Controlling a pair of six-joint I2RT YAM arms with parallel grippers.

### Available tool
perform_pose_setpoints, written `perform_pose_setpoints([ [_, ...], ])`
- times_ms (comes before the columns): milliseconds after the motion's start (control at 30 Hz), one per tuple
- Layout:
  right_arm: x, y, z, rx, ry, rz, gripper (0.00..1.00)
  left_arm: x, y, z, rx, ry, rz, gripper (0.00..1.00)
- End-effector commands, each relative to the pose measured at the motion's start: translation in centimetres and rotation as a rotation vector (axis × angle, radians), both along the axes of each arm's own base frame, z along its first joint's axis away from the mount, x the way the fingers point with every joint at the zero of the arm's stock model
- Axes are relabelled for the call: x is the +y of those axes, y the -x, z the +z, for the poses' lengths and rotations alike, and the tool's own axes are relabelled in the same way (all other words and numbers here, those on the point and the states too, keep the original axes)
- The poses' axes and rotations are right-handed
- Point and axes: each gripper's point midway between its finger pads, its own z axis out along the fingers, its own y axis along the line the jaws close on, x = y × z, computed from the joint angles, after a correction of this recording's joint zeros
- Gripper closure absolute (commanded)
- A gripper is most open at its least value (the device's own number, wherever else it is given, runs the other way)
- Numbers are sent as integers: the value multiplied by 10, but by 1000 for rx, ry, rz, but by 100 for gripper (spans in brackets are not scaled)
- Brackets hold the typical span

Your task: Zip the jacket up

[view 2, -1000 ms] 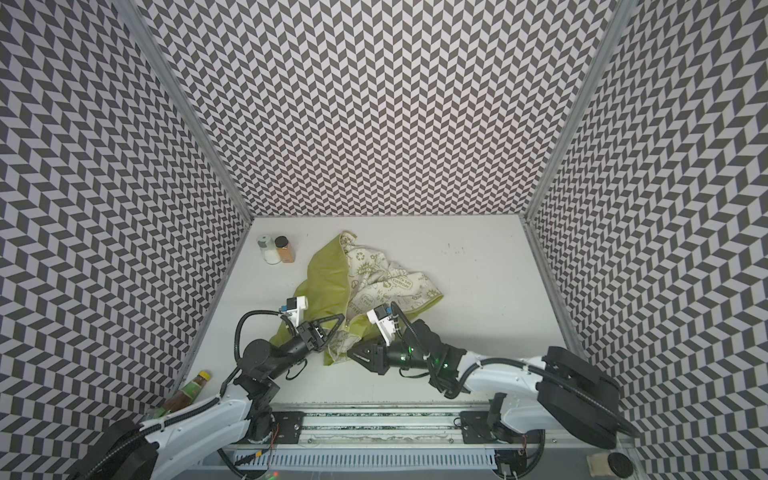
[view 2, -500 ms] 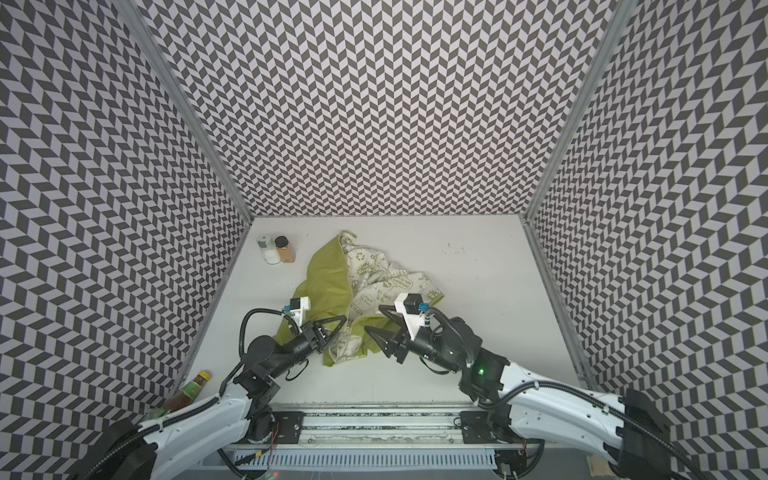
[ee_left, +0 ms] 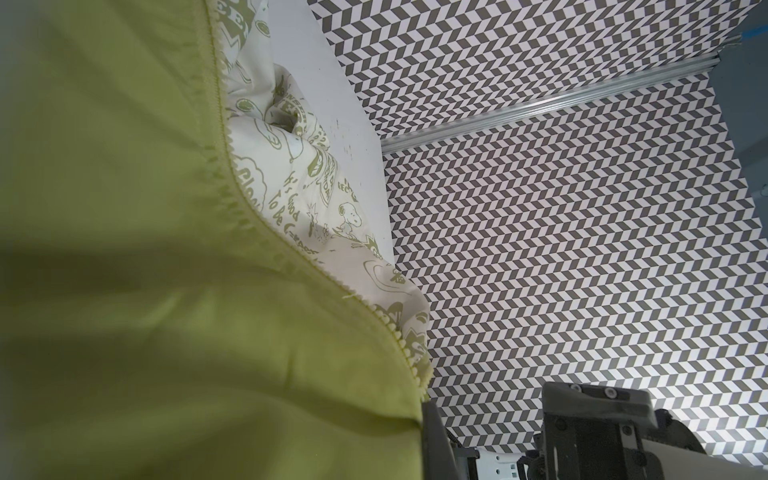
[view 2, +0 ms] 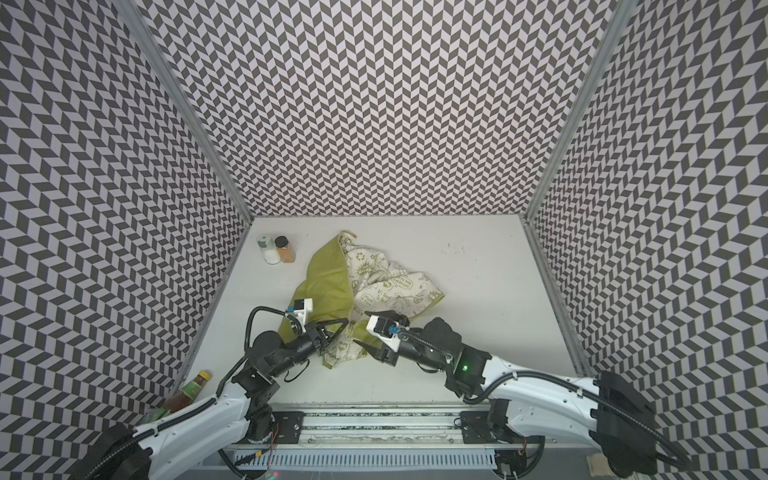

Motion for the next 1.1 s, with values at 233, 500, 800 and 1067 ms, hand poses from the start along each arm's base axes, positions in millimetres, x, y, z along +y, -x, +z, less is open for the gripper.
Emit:
perform_pose_setpoints([
  [233, 7, -19, -37, -65, 180, -63, 34, -3, -2, -4, 40, -84, -13, 100],
  [500, 11, -45, -63, 10, 350, -68, 44, -6, 2, 2, 2, -89, -53, 100],
  [800, 8, -32, -56, -43, 351, 180, 44, -18, 7, 10, -56, -93, -137, 100],
  [1067, 7, -47, -78, 18, 430, 273, 48, -24, 8, 15, -81, -102, -181, 100],
])
